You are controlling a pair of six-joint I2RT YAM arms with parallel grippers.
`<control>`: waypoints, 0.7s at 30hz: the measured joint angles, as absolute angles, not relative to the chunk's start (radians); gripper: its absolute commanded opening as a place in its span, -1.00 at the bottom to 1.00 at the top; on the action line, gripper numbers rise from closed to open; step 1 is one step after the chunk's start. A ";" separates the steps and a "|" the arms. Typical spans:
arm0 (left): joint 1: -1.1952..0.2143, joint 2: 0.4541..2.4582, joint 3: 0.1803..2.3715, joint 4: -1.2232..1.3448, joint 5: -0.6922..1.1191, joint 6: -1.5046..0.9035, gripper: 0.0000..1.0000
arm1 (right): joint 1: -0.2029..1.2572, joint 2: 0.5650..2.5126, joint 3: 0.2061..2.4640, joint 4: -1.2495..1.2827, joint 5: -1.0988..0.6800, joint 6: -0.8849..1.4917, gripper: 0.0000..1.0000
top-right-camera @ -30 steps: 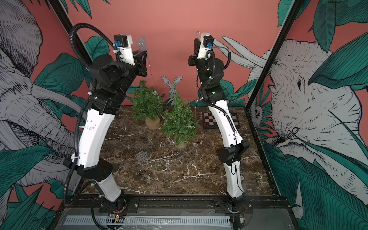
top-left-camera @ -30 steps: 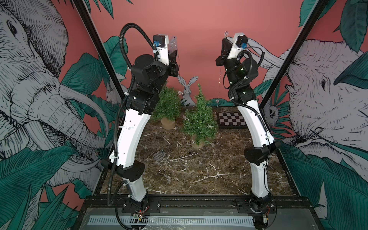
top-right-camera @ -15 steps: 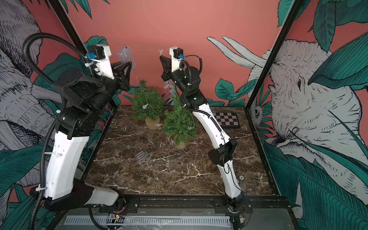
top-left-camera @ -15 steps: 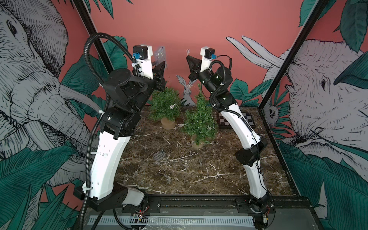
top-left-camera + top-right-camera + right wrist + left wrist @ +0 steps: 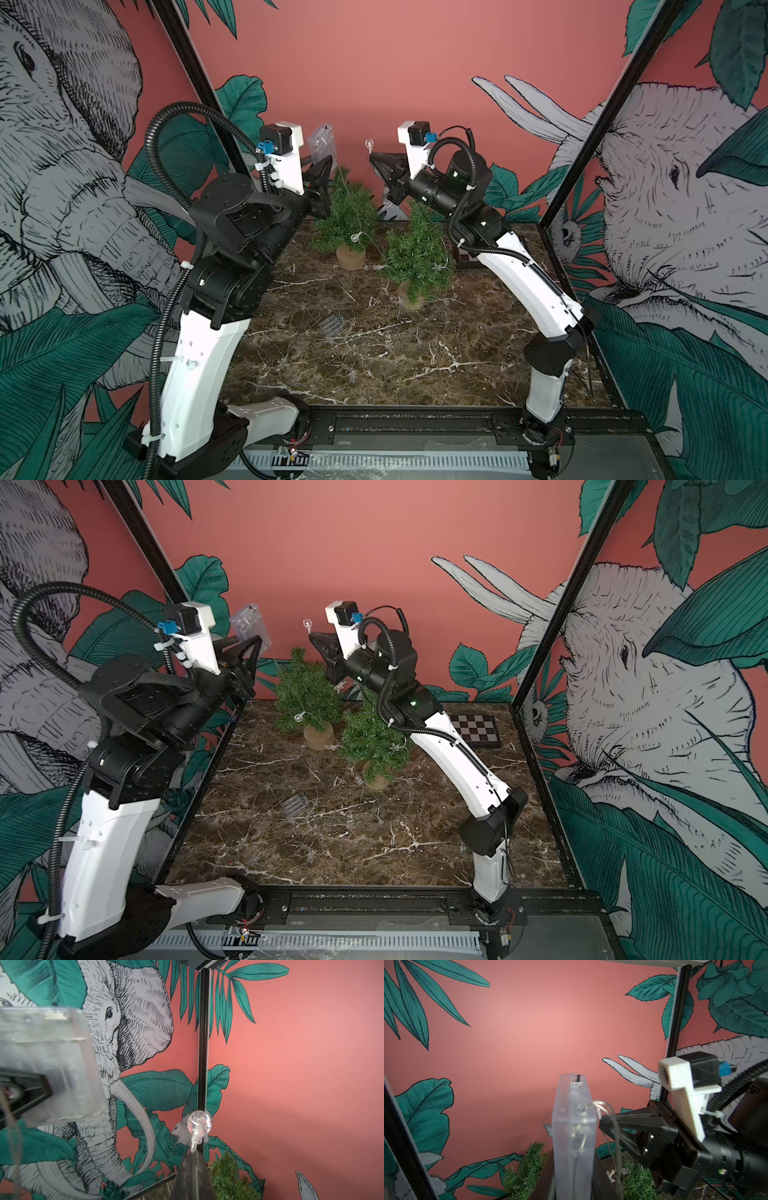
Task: Wrap string light around the christmas tree
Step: Wrap the light string around the Christmas tree.
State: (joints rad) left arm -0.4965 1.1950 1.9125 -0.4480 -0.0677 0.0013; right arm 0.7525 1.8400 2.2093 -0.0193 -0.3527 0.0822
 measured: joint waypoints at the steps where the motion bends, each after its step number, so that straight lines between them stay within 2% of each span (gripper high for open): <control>1: -0.496 1.182 1.905 -0.451 -0.065 -0.004 -1.00 | 0.759 1.806 2.169 -0.016 -0.353 0.073 -1.00; 10: -0.496 1.116 1.851 -0.469 0.025 -0.062 -1.00 | 0.787 1.541 1.773 0.050 -0.336 0.005 -1.00; 21: -0.496 1.068 1.805 -0.464 0.155 -0.128 -1.00 | 0.787 1.353 1.393 0.141 -0.234 -0.035 -1.00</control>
State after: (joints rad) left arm -0.4965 1.0676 1.8053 -0.4644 0.1551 -0.1276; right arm 0.7872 1.3525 1.3933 0.1410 -0.2340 -0.0349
